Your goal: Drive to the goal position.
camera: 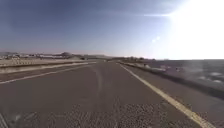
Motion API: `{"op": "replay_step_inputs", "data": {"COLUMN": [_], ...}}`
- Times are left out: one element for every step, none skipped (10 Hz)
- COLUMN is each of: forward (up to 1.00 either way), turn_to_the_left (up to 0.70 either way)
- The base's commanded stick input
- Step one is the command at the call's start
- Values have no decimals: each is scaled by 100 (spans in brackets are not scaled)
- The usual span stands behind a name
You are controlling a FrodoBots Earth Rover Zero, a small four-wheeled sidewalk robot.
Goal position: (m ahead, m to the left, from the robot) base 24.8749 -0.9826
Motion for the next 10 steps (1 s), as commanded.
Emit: {"op": "replay_step_inputs", "data": {"forward": [70, 70, 70, 70, 70, 70, 70, 70, 70, 70], "turn_to_the_left": [0, 0, 0, 0, 0, 0, 0, 0, 0, 0]}}
